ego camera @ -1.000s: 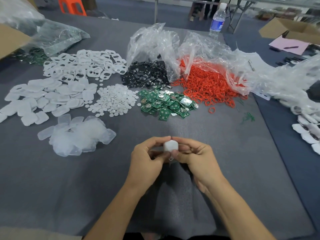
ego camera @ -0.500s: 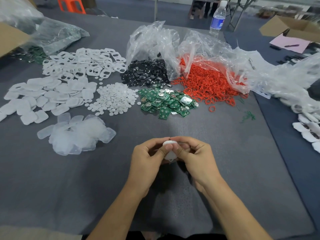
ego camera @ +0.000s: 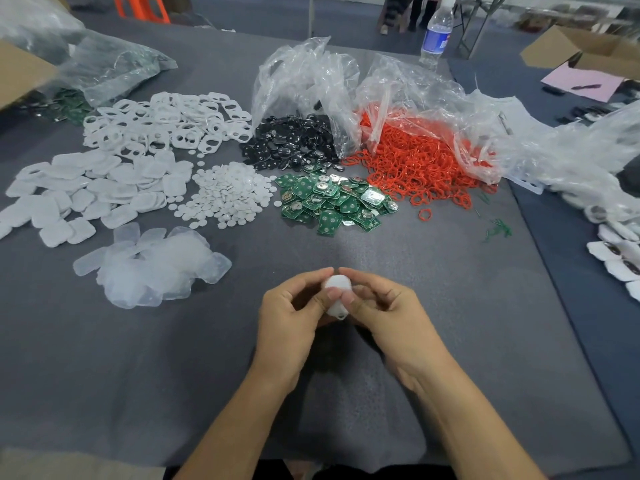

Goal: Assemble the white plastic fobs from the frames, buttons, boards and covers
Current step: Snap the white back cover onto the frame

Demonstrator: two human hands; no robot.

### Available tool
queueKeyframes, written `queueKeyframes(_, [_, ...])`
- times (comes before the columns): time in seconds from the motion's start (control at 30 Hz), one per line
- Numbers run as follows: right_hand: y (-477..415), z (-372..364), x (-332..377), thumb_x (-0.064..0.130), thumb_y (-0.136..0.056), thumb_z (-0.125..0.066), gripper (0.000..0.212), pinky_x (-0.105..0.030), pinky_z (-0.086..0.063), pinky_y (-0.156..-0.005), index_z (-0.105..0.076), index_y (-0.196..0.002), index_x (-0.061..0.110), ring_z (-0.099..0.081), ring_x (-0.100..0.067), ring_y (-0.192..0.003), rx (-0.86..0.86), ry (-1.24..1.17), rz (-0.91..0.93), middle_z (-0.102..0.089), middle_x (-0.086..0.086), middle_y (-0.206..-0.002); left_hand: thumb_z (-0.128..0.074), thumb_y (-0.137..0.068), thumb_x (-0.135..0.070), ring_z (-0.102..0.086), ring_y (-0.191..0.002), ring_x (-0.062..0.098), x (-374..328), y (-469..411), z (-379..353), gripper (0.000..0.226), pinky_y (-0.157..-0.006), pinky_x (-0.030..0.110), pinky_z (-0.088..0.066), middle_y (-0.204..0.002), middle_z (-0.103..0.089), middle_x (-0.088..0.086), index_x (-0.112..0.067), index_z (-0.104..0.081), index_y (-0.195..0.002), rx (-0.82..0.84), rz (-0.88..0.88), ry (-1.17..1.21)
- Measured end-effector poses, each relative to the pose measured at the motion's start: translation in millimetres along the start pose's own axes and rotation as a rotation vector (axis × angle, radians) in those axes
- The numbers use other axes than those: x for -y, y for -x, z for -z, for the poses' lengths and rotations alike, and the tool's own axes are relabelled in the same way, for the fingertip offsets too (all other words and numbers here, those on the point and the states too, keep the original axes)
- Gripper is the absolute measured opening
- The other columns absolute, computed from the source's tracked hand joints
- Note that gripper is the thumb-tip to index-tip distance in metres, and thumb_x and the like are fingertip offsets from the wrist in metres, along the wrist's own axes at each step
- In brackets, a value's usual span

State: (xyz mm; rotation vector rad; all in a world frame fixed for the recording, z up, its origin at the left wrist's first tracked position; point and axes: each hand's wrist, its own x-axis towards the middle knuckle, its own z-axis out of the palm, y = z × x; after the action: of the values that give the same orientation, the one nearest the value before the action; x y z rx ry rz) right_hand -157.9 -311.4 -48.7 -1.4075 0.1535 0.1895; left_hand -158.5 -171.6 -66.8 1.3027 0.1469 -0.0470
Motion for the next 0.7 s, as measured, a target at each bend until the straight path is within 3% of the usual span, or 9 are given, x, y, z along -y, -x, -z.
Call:
queueKeyframes(0.1, [1, 4, 5, -0.01, -0.09, -0.063, 0.037, -0.035, -0.059, -0.086, -0.069, -0.121, 0.01, -0.072, -0.025, -0.086, 0.026, -0.03, -0.049, -0.075, -0.017, -0.09, -0.075, -0.086, 0.003, -0.075, -0.101, 0.013, -1, 0, 5, 0.04, -0.079, 0.025, -0.059, -0.106, -0.079, 0.002, -0.019, -0.072, -0.119, 0.052, 0.035, -0.023])
queueKeyframes(0.23, [2, -1, 6, -0.017, -0.087, -0.061, 0.035, -0.032, -0.061, -0.068, -0.072, -0.113, 0.005, -0.07, -0.029, -0.075, -0.04, -0.077, -0.055, -0.072, -0.018, -0.077, -0.08, -0.085, -0.001, -0.076, -0.095, 0.017, -1, 1, 5, 0.032, -0.079, 0.034, -0.063, -0.098, -0.079, -0.001, -0.022, -0.076, -0.108, 0.017, -0.031, -0.156])
queueKeyframes(0.33, [-1, -3, 3, -0.019, -0.087, -0.059, 0.035, -0.03, -0.058, -0.064, -0.073, -0.108, 0.006, -0.061, -0.028, -0.069, -0.086, -0.041, -0.043, -0.061, -0.021, -0.07, -0.082, -0.083, 0.0, -0.076, -0.09, 0.019, -1, -1, 0, 0.03, -0.076, 0.038, -0.063, -0.093, -0.079, -0.001, -0.022, -0.078, -0.102, -0.031, -0.036, -0.196])
queueKeyframes(0.43, [-3, -3, 4, -0.015, -0.089, -0.06, 0.033, -0.027, -0.059, -0.066, -0.074, -0.108, 0.008, -0.068, -0.027, -0.073, -0.087, -0.064, -0.071, -0.068, -0.022, -0.075, -0.079, -0.085, 0.0, -0.076, -0.086, 0.019, -4, -5, -1, 0.026, -0.068, 0.032, -0.062, -0.09, -0.079, 0.0, -0.019, -0.079, -0.102, -0.039, 0.006, -0.149])
queueKeyframes(0.7, [-7, 4, 4, -0.008, -0.093, -0.06, 0.031, -0.03, -0.061, -0.079, -0.069, -0.117, 0.008, -0.074, -0.025, -0.091, -0.036, -0.142, -0.144, -0.076, -0.016, -0.1, -0.064, -0.096, 0.003, -0.075, -0.094, 0.014, -14, -14, 6, 0.025, -0.074, 0.024, -0.061, -0.104, -0.079, 0.007, -0.007, -0.074, -0.116, 0.067, 0.19, 0.01])
